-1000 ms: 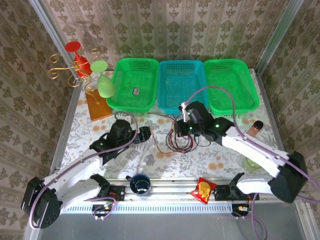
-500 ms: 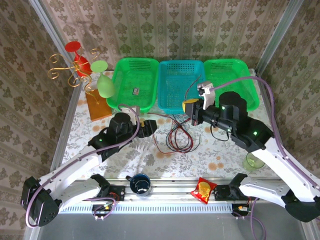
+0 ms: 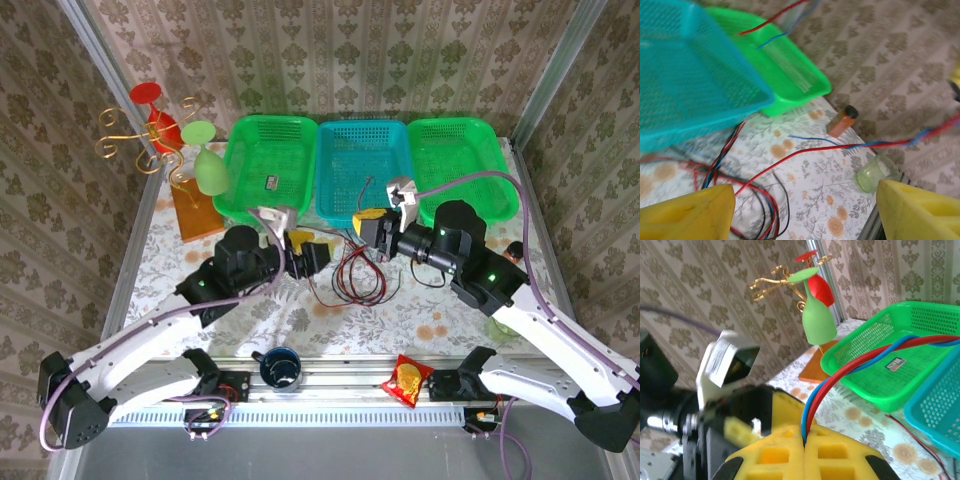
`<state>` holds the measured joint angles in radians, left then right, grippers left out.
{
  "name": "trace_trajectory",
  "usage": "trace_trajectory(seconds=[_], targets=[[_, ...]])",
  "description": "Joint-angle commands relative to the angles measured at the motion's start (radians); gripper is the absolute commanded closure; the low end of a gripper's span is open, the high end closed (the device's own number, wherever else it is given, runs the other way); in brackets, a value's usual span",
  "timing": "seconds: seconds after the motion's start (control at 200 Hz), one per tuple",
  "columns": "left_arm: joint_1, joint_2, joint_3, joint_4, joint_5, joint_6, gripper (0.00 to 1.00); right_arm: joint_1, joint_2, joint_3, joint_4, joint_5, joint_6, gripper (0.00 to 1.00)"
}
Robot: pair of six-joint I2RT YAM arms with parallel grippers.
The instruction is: Untangle the cables
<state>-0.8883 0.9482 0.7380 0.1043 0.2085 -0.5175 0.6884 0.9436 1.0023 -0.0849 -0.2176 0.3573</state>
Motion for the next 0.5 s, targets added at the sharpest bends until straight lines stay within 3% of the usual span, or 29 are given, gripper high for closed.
trace_trajectory(seconds=[0.0, 0.1, 0.17, 0.33, 0.49], targets=[[-0.069, 0.015, -0.039, 0.146, -0.045, 0.262, 0.24, -0.006, -0.029, 0.018, 0.163, 0.0, 0.131, 1.0], [-0.14, 0.062, -0.053, 0.234, -0.065, 0.513, 0.2, -0.01, -0.029, 0.044, 0.167, 0.014, 0.201, 1.0], [-0.156, 0.095, -0.08, 0.324, -0.08, 0.619, 0.16, -0.018, -0.034, 0.059, 0.166, 0.021, 0.242, 1.0], [-0.134, 0.171, -0.104, 0.434, -0.094, 0.757, 0.14, -0.03, -0.04, 0.093, 0.167, -0.014, 0.29, 1.0], [-0.109, 0.248, -0.084, 0.439, -0.215, 0.803, 0.13, -0.032, -0.039, 0.126, 0.143, -0.048, 0.302, 1.0]])
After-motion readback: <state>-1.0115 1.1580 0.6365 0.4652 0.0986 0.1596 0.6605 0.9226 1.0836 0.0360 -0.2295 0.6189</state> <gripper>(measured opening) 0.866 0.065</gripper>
